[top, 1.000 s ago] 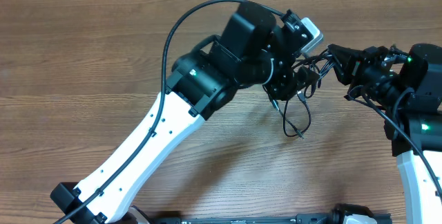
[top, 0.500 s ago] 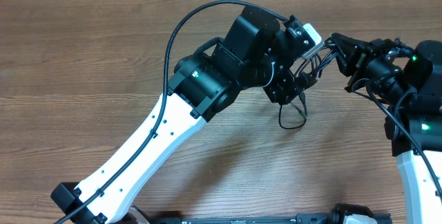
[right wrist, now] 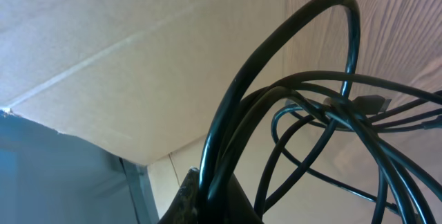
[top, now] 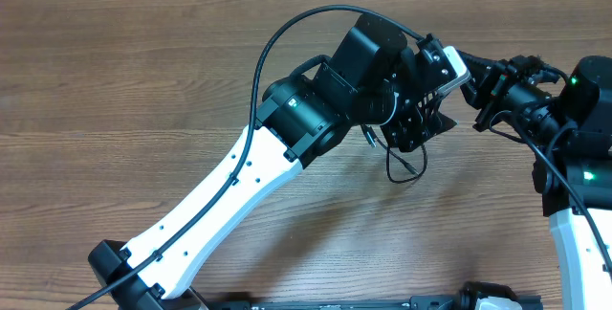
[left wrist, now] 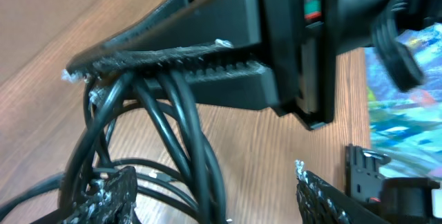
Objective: Untangle cables
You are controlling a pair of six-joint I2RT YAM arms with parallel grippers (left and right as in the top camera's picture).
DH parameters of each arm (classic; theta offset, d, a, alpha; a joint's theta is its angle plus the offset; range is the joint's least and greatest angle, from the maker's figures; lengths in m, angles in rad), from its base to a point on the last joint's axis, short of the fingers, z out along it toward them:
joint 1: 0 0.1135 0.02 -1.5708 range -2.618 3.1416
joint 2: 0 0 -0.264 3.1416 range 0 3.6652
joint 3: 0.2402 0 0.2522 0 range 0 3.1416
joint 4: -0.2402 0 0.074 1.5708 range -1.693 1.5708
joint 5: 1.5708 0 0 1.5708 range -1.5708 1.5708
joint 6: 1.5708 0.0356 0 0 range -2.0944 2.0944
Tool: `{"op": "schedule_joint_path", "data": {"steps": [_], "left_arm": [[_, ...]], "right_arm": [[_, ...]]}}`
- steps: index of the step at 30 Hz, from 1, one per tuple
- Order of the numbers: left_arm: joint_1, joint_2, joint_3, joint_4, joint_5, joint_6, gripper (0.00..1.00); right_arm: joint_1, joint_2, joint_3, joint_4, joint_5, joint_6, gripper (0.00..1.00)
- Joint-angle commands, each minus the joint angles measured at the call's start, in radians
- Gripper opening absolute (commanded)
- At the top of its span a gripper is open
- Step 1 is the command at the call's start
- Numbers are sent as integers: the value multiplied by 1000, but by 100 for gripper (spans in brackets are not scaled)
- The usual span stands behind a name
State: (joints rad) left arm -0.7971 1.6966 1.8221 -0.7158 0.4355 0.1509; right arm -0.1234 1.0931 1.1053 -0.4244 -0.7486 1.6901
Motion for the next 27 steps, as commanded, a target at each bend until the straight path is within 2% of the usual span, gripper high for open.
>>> {"op": "schedule_joint_path", "data": {"steps": [1, 6, 10, 22, 23, 24, 25, 26, 27], "left_arm": [[-1, 5, 13, 7, -66, 21, 72], [-1, 5, 13, 6, -89, 21, 68], [-1, 5, 13, 7, -89, 21, 55], [0, 7, 13, 5, -106, 21, 52], [0, 8, 13, 5, -106, 21, 48], [0, 10, 13, 6, -106, 21, 38], [0, 11, 13, 6, -106, 21, 21], [0, 11, 13, 6, -106, 21, 12], [0, 11, 13, 6, -106, 21, 6]], "right_arm": [[5, -9, 16, 9, -43, 3, 4], [5, -9, 16, 7, -66, -23, 4], [5, -9, 16, 4, -104, -23, 4], [5, -9, 16, 4, -171, -42, 4], [5, -9, 16, 4, -175, -42, 4], [5, -9, 16, 4, -178, -42, 4], [5, -9, 16, 4, -181, -42, 4], [5, -9, 16, 4, -182, -43, 4], [5, -9, 16, 4, -181, -45, 4]]}}
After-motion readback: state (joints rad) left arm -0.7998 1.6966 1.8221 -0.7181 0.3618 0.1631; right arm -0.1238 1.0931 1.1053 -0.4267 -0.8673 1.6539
